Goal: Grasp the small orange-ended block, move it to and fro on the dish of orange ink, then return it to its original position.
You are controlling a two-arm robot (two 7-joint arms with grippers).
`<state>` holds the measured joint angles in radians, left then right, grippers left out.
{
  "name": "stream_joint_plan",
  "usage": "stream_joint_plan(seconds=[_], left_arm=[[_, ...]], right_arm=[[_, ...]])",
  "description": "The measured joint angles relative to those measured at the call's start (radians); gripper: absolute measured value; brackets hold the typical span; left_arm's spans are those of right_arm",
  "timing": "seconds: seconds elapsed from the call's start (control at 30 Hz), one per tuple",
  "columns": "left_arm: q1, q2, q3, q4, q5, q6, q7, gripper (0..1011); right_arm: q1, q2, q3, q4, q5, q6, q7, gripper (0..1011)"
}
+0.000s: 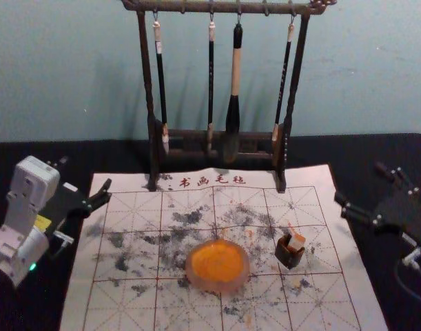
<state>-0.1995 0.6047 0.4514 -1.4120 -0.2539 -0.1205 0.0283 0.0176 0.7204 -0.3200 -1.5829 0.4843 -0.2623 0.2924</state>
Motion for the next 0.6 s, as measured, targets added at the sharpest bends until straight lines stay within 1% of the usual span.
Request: stream_joint_plan(seconds=[0.07,0.1,0.2,0.33,0.47,0.6], left_arm=[[0.0,0.0,0.0,0.0,0.0,0.0,0.0,1001],[0.0,0.0,0.0,0.0,0.0,0.0,0.0,1001],[0.0,0.0,0.0,0.0,0.0,0.0,0.0,1001],[0.0,0.0,0.0,0.0,0.0,0.0,0.0,1001],[0.0,0.0,0.0,0.0,0.0,0.0,0.0,1001],[0.0,0.0,0.0,0.0,0.0,0.0,0.0,1001]], right_arm=[[-0.01,0.01,0.001,-0.007,0.012,-0.006,0.032,1002],[-0.017,0.017,-0.001,-0.012,0.024,-0.01,0.065,1003],[-0.023,0.025,-0.005,-0.015,0.038,-0.01,0.107,1002],[-0.023,0.029,-0.021,-0.011,0.05,0.007,0.172,1003],[-0.016,0.023,-0.033,-0.002,0.048,0.026,0.196,1003],[0.004,0.006,-0.05,0.021,0.037,0.061,0.22,1003]])
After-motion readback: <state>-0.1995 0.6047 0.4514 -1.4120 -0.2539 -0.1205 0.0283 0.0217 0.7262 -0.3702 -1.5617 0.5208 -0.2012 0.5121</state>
